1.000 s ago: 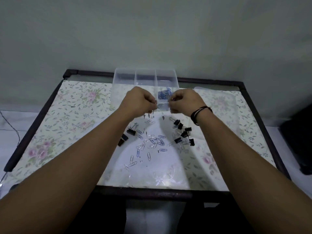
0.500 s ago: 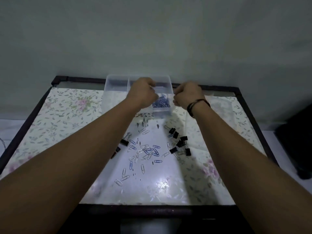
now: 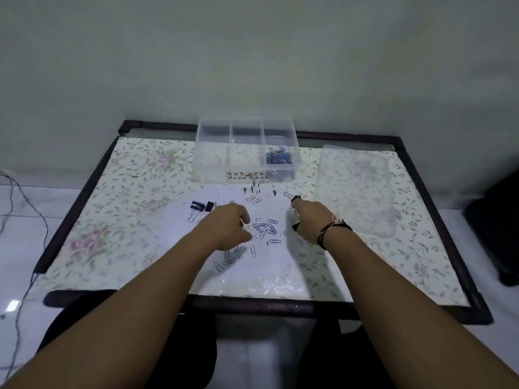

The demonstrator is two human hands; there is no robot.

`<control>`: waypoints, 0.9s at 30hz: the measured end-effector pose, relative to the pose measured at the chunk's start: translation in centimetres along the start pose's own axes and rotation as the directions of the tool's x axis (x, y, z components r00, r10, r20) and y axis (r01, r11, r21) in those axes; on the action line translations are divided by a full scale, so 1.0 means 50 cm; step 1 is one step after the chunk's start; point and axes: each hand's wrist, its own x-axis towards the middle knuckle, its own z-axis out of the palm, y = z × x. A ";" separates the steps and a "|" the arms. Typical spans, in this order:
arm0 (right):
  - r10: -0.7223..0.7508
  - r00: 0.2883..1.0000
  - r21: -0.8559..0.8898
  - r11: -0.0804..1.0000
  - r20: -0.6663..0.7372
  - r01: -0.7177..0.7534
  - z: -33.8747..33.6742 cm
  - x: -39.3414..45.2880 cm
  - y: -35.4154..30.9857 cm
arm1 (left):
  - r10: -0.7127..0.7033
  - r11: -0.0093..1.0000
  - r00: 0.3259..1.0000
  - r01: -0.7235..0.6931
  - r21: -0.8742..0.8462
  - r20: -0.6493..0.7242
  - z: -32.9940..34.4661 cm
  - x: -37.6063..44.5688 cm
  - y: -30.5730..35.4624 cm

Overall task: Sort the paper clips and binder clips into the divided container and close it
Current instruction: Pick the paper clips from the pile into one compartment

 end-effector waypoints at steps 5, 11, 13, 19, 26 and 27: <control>0.048 0.999 -0.050 0.998 -0.001 -0.048 -0.011 -0.009 0.018 | 0.001 0.999 1.000 -0.001 0.032 0.018 -0.001 0.016 -0.006; -0.002 1.000 -0.045 0.999 -0.006 0.001 -0.022 -0.007 0.011 | 0.033 0.995 0.999 -0.037 0.092 0.044 0.002 0.050 0.012; -0.030 0.999 -0.066 0.997 0.032 0.032 -0.013 -0.003 0.008 | 0.043 0.992 0.998 -0.047 0.113 0.043 -0.001 0.058 0.015; 0.026 0.990 -0.212 0.977 0.137 0.004 -0.021 0.000 0.022 | 0.058 0.987 0.997 -0.064 0.146 0.044 -0.013 0.075 0.011; -0.062 0.991 -0.062 0.996 0.121 0.070 -0.027 -0.006 -0.007 | 0.085 0.985 0.996 -0.089 0.150 0.030 -0.016 0.088 0.016; -0.086 0.983 -0.053 0.994 0.160 0.096 -0.023 -0.011 -0.019 | 0.089 0.984 0.996 -0.092 0.150 0.029 -0.015 0.089 0.017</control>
